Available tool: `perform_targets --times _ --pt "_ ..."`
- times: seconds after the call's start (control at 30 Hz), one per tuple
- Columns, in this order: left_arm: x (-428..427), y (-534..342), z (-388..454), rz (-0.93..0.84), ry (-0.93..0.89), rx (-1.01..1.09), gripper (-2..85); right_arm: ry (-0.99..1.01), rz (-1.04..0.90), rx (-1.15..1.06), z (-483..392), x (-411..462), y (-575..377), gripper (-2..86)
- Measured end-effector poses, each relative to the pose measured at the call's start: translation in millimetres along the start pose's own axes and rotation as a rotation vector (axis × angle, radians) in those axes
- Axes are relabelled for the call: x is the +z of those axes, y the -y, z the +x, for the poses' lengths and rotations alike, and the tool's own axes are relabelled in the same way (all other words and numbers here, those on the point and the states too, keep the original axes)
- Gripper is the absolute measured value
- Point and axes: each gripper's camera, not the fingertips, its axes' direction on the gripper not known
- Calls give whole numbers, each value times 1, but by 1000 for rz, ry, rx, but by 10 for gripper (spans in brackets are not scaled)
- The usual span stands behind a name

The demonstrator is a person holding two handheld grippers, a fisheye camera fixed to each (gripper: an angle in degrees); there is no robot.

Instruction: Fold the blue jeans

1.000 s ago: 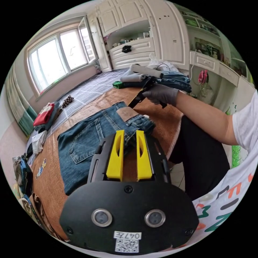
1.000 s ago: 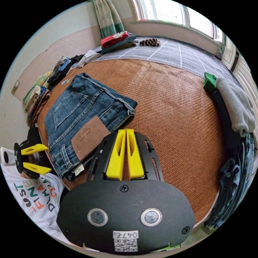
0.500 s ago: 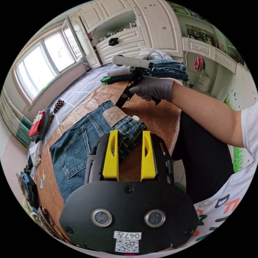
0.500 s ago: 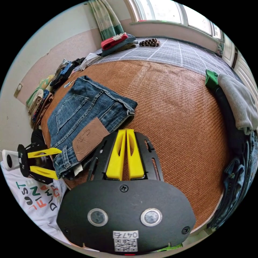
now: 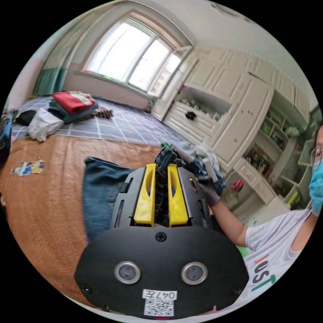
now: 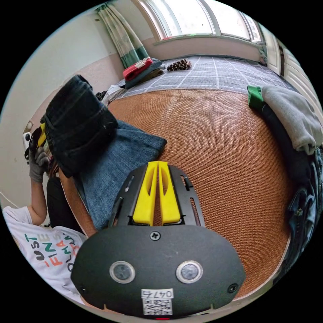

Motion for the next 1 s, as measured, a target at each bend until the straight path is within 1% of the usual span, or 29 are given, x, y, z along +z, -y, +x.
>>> perform_targets --times 0.03,0.07,0.13,0.17,0.23,0.3,0.4,0.5,0.53,0.6,0.63,0.7,0.73,0.8,0.83,0.9,1.0 --pt "-51 5 -32 68 63 -37 55 6 10 0 0 -4 0 -5" --pt "-77 7 -46 100 107 -49 55 18 27 -1 -1 -11 0 -4" --pt "-176 -2 -90 219 361 -99 56 31 43 -4 -4 -20 2 -3" --pt "-197 -8 -100 241 434 -120 56 34 48 -11 -7 -25 4 -1" --pt "-264 -42 -138 274 731 -245 58 23 62 -36 -16 -34 8 5" --pt "-297 -75 -158 268 895 -319 55 -11 102 -96 -38 -48 13 21" --pt "-322 -128 -155 335 914 -253 52 -64 130 -180 -75 -60 16 44" --pt "-304 -156 -142 346 979 -144 38 -82 122 -282 -126 -69 19 53" --pt "-289 -163 -140 324 969 -91 24 -84 120 -305 -139 -71 20 54" --pt "-261 -171 -145 252 937 -35 3 -108 96 -422 -202 -76 22 55" --pt "-243 -176 -150 203 911 -23 -3 -114 86 -454 -220 -76 23 55" --pt "-220 -182 -158 159 855 -18 -7 -111 72 -545 -290 -69 21 54" --pt "-208 -183 -164 125 823 -21 -8 -102 75 -562 -306 -66 20 53" --pt "-191 -183 -170 64 835 -26 -9 -70 79 -627 -364 -49 19 53" --pt "-181 -183 -174 21 870 -24 -9 -76 75 -640 -376 -44 21 54" --pt "-167 -188 -181 -38 905 -21 -10 -153 47 -676 -413 -21 28 61" --pt "-151 -203 -199 -104 854 -86 -10 -221 -12 -723 -438 3 31 64"
